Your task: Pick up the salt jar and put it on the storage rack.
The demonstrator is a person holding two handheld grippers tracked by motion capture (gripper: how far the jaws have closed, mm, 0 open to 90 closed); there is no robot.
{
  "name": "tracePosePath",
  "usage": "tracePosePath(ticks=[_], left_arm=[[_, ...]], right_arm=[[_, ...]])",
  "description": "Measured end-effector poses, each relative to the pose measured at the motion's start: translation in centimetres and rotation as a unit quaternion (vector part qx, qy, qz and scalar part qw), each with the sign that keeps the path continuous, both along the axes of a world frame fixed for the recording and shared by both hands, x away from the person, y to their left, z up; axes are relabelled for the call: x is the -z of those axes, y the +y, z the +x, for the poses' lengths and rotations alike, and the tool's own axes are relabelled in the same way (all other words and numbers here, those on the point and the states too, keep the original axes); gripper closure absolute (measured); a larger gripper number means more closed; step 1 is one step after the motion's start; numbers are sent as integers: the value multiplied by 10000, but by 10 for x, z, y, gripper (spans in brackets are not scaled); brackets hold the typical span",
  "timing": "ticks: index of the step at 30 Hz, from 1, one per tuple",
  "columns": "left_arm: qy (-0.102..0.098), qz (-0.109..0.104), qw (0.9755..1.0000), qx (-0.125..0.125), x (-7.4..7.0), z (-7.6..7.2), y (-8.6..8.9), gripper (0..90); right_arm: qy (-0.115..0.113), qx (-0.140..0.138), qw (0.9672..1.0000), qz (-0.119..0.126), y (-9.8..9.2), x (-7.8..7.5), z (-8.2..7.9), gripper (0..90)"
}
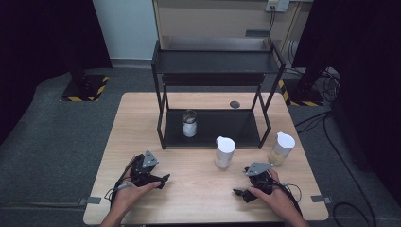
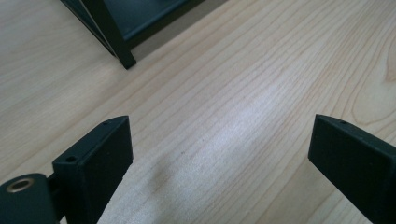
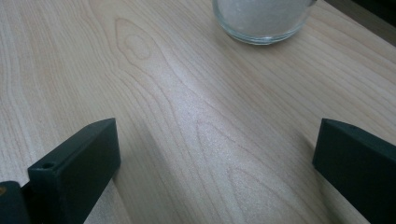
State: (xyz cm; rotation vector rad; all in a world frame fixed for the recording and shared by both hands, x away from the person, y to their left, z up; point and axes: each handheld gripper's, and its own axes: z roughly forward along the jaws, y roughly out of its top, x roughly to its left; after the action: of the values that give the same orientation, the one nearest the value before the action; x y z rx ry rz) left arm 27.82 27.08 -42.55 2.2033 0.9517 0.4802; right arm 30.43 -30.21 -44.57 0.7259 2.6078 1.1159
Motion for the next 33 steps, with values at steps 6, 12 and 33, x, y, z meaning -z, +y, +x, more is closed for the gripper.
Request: tracePosePath(ticks=[6, 12, 33], left_arm=[[86, -11, 10000, -29, 6, 3, 4, 51], [97, 20, 10000, 2, 11, 5, 5, 49], [175, -244, 9995, 130, 21, 9, 17, 0]], right_arm=[[4, 23, 10000, 2, -1, 0, 0, 12], [5, 23, 10000, 2, -1, 0, 0, 12], [0, 43, 10000, 0, -3, 0, -1, 12]])
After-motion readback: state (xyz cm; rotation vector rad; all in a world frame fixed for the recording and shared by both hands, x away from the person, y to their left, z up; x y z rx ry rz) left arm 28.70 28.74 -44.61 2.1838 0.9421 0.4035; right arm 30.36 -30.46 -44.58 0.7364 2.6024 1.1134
